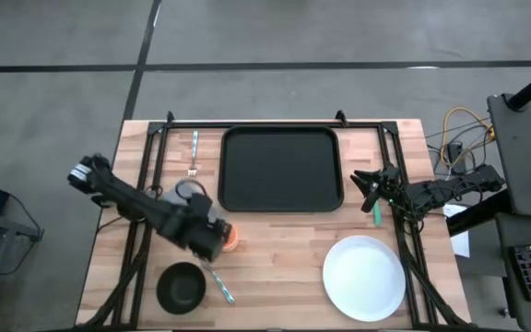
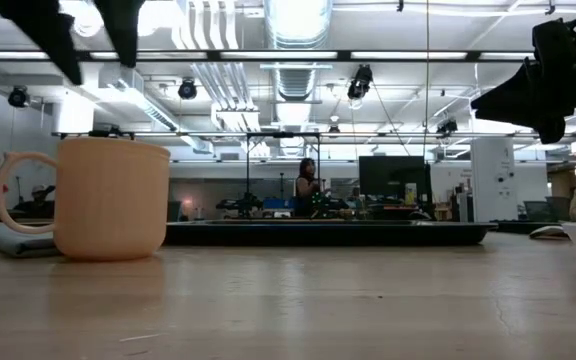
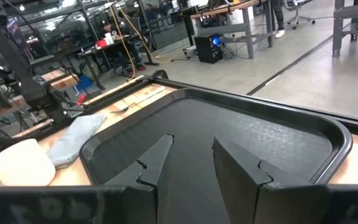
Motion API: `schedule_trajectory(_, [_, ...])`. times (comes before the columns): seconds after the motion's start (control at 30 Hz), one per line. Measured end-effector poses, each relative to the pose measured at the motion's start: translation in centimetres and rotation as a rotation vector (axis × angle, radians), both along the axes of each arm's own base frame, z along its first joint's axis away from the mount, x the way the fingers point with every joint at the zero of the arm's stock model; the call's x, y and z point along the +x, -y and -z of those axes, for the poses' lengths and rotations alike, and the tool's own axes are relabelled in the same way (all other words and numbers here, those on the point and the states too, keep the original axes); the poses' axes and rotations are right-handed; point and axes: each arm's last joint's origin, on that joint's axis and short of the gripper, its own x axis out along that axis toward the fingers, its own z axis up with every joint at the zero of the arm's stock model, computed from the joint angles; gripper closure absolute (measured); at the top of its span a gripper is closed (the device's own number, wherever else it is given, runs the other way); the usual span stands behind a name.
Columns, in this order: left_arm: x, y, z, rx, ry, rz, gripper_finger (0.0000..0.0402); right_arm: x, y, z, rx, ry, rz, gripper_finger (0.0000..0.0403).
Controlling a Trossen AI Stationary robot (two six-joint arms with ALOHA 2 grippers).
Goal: Set up tray
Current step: Put the orange mug in the top right of the black tray
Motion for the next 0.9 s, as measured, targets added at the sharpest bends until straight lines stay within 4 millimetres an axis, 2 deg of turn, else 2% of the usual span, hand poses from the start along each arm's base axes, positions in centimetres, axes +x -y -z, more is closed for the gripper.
schedule_trajectory(0.17, [1.1,2.1,2.7,0.015,-0.064,-0.047,0.0095,0.0,0.0,0.0,-0.001,-0.001,0.0,0.0298])
schedule_trajectory(0.4, [2.6,3.0,5.7,0.03,-0.107,-0.065,0.0095,0.0,0.0,0.0,0.0,0.0,-0.002,0.0298])
schedule_trajectory(0.6, [2.4,2.9,8.1,0.023,-0.137,-0.096,0.0098,0.0,0.0,0.0,0.0,0.002,-0.002,0.0298])
schedule_trajectory(0.73, [1.9,2.7,9.7,-0.001,-0.125,-0.108,0.0136,0.0,0.0,0.0,0.001,0.002,-0.007,0.0298])
schedule_trajectory(0.9, [1.0,1.9,9.9,-0.013,-0.114,-0.117,0.0233,0.0,0.0,-0.1,0.001,0.005,-0.011,0.0298])
